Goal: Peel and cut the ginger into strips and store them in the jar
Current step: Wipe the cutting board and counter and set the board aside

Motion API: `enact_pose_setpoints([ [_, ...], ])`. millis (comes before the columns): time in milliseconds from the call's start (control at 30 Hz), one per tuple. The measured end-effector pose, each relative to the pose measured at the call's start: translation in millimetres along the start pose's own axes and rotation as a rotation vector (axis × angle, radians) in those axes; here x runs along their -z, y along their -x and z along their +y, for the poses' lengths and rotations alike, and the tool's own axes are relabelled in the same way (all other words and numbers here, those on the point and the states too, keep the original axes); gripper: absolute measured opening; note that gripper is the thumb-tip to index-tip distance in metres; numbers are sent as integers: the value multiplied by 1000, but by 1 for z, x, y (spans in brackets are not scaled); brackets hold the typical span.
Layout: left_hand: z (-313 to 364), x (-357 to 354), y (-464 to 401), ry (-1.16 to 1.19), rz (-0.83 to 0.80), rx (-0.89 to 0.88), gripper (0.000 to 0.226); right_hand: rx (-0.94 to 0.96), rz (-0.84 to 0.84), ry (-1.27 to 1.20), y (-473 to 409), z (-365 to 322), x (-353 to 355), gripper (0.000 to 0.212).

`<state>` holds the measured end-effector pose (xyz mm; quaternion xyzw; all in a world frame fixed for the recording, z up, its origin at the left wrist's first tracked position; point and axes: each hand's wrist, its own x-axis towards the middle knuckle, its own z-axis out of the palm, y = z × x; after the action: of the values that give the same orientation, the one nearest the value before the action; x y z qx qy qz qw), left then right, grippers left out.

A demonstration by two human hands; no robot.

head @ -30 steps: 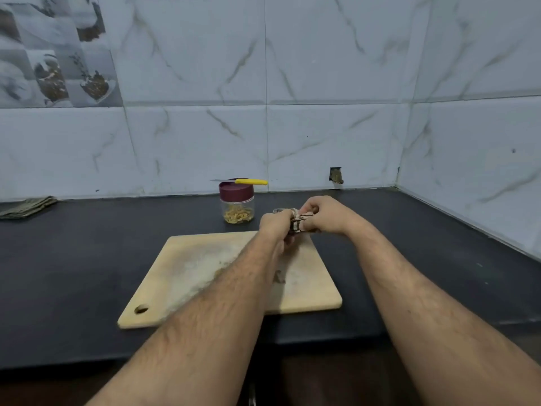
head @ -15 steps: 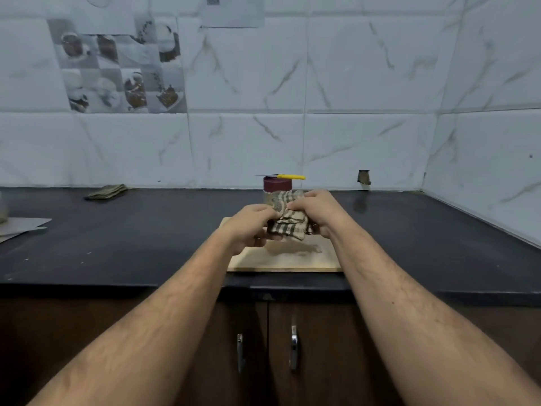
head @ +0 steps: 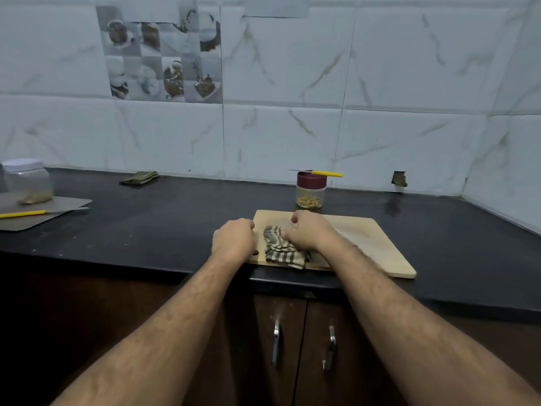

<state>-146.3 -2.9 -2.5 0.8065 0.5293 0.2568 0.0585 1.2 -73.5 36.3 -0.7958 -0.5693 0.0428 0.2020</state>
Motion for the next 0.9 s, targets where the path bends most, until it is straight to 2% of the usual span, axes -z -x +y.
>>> enact_pose_setpoints([
  [33, 2, -1, -1, -19, -4, -9, 32, 24, 71, 138, 1, -1, 0, 45],
  [100, 5, -3, -4, -42, -16, -14, 32, 91, 157, 214, 0, -7, -2, 42],
  [233, 11, -3, -8, -105, -52, 26, 25, 218, 16, 171, -1, -16, -23, 25],
  [333, 12, -11, -7, -73, -110, 31, 26, 192, -54, 289, 1, -5, -42, 42],
  [400, 11, -18, -5, -91, -153, 29, 26, 226, -33, 304, 2, 1, -50, 47],
  [500, 9, -22, -5, -132, -204, 25, 34, 249, -4, 288, 7, 0, -50, 50],
  [600, 8, -21, -6, -175, -244, 16, 44, 270, -46, 312, 12, -3, -45, 51],
  [767, 8, -18, -5, -201, -270, -7, 46, 268, -176, 342, -14, -5, -46, 51],
  [900, 6, -20, -7, -216, -265, -21, 46, 256, -174, 377, -36, -5, -52, 52],
])
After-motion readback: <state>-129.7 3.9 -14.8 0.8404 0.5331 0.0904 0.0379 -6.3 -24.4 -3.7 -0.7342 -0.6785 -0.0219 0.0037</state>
